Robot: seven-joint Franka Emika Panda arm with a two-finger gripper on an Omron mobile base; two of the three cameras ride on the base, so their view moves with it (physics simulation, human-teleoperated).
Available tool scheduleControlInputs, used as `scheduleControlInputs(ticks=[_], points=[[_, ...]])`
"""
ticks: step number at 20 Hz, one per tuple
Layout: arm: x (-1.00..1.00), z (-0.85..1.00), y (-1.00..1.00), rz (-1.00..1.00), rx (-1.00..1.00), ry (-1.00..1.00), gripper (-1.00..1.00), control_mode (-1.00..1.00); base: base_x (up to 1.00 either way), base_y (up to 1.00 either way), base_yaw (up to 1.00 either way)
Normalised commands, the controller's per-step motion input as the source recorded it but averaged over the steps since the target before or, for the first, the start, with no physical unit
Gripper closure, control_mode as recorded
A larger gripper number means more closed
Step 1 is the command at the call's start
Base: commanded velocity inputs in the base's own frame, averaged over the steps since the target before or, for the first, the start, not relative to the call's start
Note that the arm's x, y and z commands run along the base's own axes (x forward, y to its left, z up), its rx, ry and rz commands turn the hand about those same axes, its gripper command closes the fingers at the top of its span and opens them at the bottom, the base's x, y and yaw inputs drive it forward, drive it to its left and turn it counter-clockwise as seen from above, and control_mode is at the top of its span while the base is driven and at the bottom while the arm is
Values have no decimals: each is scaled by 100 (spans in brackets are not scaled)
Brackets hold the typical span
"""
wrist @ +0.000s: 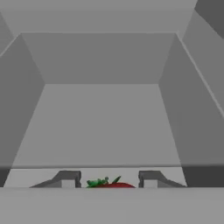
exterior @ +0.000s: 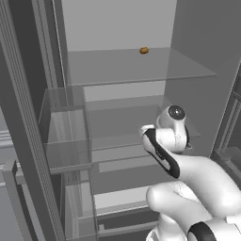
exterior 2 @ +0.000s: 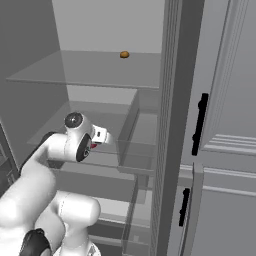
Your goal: Take the strawberry from the fridge and place it on top of the pancake, located on the dining counter.
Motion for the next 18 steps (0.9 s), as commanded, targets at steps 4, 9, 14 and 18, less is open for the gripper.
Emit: scheduleControlInputs(ticks=[4, 9, 14, 18], points=[[-100, 89, 0, 0, 0, 0, 100, -100, 0, 0, 0], [-94, 83, 0, 0, 0, 2, 100, -100, 0, 0, 0], [-45, 41, 0, 0, 0, 3, 100, -100, 0, 0, 0], [-3, 0, 0, 0, 0, 0, 100, -100, 0, 0, 0]])
